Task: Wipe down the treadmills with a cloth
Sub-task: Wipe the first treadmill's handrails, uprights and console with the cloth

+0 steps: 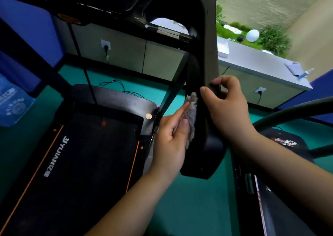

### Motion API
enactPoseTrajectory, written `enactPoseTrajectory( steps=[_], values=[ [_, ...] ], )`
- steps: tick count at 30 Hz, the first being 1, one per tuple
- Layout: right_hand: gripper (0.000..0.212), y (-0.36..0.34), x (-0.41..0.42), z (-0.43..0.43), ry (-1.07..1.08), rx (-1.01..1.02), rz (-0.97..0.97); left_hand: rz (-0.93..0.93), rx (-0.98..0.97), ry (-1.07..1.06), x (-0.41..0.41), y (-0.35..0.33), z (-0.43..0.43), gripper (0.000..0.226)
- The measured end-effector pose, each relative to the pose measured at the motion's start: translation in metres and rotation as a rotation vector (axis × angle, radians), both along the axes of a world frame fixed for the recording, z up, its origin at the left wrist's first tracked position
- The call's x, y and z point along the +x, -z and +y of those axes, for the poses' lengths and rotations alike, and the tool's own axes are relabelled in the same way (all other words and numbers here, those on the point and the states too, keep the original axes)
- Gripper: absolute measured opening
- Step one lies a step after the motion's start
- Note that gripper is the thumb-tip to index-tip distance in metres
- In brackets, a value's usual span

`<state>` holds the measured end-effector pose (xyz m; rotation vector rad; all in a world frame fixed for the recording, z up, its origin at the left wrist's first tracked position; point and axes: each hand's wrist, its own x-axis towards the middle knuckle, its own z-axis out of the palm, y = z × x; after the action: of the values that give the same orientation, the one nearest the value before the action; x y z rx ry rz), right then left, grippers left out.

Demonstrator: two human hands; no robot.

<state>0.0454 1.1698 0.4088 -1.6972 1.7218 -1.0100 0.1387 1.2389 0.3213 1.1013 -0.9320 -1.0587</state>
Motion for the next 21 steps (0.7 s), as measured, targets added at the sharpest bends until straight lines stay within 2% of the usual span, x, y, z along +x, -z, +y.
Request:
enactPoseTrajectory(
  steps=[4, 7, 8, 12, 16, 18, 21],
  values=[
    [0.022, 0.001, -0.005, 0.000, -0.032, 0.001, -0.032, -0.010, 0.101, -0.082, 0.003, 0.010, 0.026, 0.035],
    [0.027, 0.002, -0.011, 0.004, -0.075, 0.003, -0.054, 0.077, 0.045, -0.295, -0.008, 0.000, 0.063, 0.034],
    [0.029, 0.002, -0.013, 0.006, -0.092, 0.003, -0.064, 0.054, 0.005, -0.381, -0.019, -0.006, 0.074, 0.035],
    [0.037, 0.003, -0.021, 0.010, -0.140, -0.020, -0.068, -0.310, -0.134, -0.602, -0.071, -0.013, 0.086, 0.043],
    [0.037, 0.004, -0.021, 0.007, -0.170, -0.035, -0.065, -0.449, -0.074, -0.775, -0.097, 0.007, 0.077, 0.056],
    [0.037, 0.005, -0.022, 0.005, -0.178, -0.034, -0.065, -0.415, -0.025, -0.828, -0.099, 0.023, 0.081, 0.054],
    [0.039, 0.006, -0.023, 0.003, -0.194, -0.039, -0.064, -0.165, 0.166, -0.873, -0.105, 0.028, 0.096, 0.048]
  ],
)
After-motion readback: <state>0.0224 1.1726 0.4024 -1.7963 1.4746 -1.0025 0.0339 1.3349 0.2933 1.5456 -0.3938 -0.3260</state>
